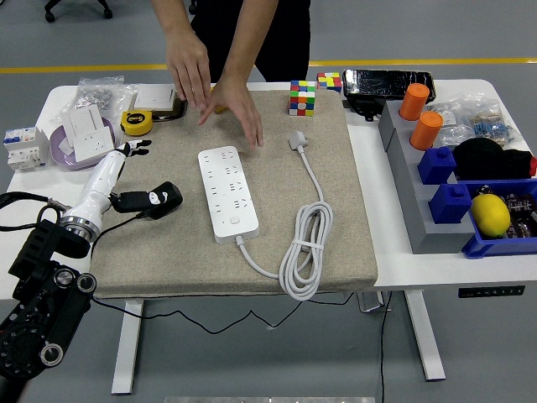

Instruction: Pick up the plug,place it near the board,insert it into the board,press the button

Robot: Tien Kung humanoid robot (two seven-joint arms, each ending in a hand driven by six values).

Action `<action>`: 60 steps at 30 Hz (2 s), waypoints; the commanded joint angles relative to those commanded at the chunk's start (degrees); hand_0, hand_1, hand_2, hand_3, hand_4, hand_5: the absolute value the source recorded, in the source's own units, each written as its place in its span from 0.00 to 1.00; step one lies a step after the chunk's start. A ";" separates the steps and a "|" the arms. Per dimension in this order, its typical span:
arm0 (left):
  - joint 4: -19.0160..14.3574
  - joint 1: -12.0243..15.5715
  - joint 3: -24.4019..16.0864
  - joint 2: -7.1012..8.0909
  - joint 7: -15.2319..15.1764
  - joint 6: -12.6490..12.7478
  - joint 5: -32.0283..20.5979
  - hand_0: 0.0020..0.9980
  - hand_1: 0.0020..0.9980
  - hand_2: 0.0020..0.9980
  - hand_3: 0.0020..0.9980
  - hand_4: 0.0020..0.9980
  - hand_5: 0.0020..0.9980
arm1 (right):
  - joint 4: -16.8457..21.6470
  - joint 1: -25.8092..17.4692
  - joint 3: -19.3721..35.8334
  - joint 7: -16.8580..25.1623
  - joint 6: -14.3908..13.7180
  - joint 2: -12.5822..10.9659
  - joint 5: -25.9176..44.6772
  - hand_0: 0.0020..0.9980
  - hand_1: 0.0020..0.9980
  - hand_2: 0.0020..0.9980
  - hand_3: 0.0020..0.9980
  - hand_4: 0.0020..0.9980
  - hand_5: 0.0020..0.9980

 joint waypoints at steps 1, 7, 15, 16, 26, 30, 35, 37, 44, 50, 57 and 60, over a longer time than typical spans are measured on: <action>0.20 -0.07 0.14 -0.03 0.00 0.07 0.03 0.97 0.94 0.83 0.87 1.00 0.10 | 0.00 0.00 0.01 0.00 -0.01 0.00 0.01 0.85 0.76 0.75 0.78 1.00 0.89; 2.86 -0.79 0.62 -0.41 -0.43 0.96 0.45 0.96 0.90 0.73 0.74 1.00 0.10 | 0.00 0.00 0.02 -0.02 -0.03 -0.01 0.11 0.85 0.76 0.75 0.78 1.00 0.89; 5.33 -1.60 1.16 -1.50 -0.54 0.87 0.68 0.94 0.88 0.71 0.72 1.00 0.10 | 0.00 0.17 0.08 -0.01 -0.05 0.05 0.03 0.85 0.76 0.75 0.79 1.00 0.89; 5.75 -1.66 1.21 -1.70 -0.54 0.89 0.75 0.94 0.88 0.71 0.72 1.00 0.10 | 0.00 0.19 0.02 0.03 -0.04 0.05 0.08 0.85 0.76 0.75 0.79 1.00 0.89; 10.21 -2.93 1.19 -2.81 -1.61 2.22 1.75 0.93 0.88 0.73 0.72 1.00 0.11 | 0.00 0.19 0.04 0.01 -0.05 0.06 0.01 0.85 0.76 0.75 0.78 1.00 0.89; 11.46 -3.50 0.73 -3.06 -1.99 2.66 2.12 0.93 0.88 0.74 0.72 1.00 0.11 | 0.00 0.18 -0.03 0.01 -0.04 0.03 0.08 0.85 0.76 0.75 0.78 1.00 0.89; 12.42 -3.89 0.45 -3.11 -2.15 3.23 2.87 0.93 0.88 0.74 0.72 1.00 0.11 | 0.00 0.26 0.00 -0.01 -0.01 0.02 0.01 0.85 0.76 0.75 0.78 1.00 0.89; 12.90 -4.03 0.35 -3.11 -2.10 3.39 3.18 0.91 0.87 0.73 0.72 1.00 0.11 | 0.00 0.28 -0.07 0.00 0.00 0.03 0.06 0.85 0.76 0.75 0.78 1.00 0.89; 13.86 -4.16 0.06 -3.11 -1.77 4.14 4.88 0.89 0.84 0.70 0.68 1.00 0.10 | 0.00 0.27 -0.14 -0.02 0.02 -0.02 0.05 0.85 0.76 0.75 0.78 1.00 0.89; 15.01 -4.34 -0.22 -3.11 -1.69 4.30 5.12 0.87 0.86 0.65 0.54 1.00 0.13 | 0.00 0.19 -0.24 0.01 0.03 -0.06 0.07 0.85 0.76 0.75 0.78 1.00 0.89; 16.93 -5.17 -0.39 -3.11 -2.14 4.98 5.92 0.86 0.84 0.60 0.51 0.93 0.16 | 0.00 0.16 -0.29 0.01 0.04 -0.10 0.04 0.85 0.76 0.75 0.78 1.00 0.89; 17.28 -5.40 -0.57 -3.11 -2.23 5.23 6.39 0.84 0.82 0.54 0.49 0.84 0.17 | 0.00 0.16 -0.25 -0.02 0.04 -0.11 -0.04 0.85 0.76 0.75 0.78 1.00 0.89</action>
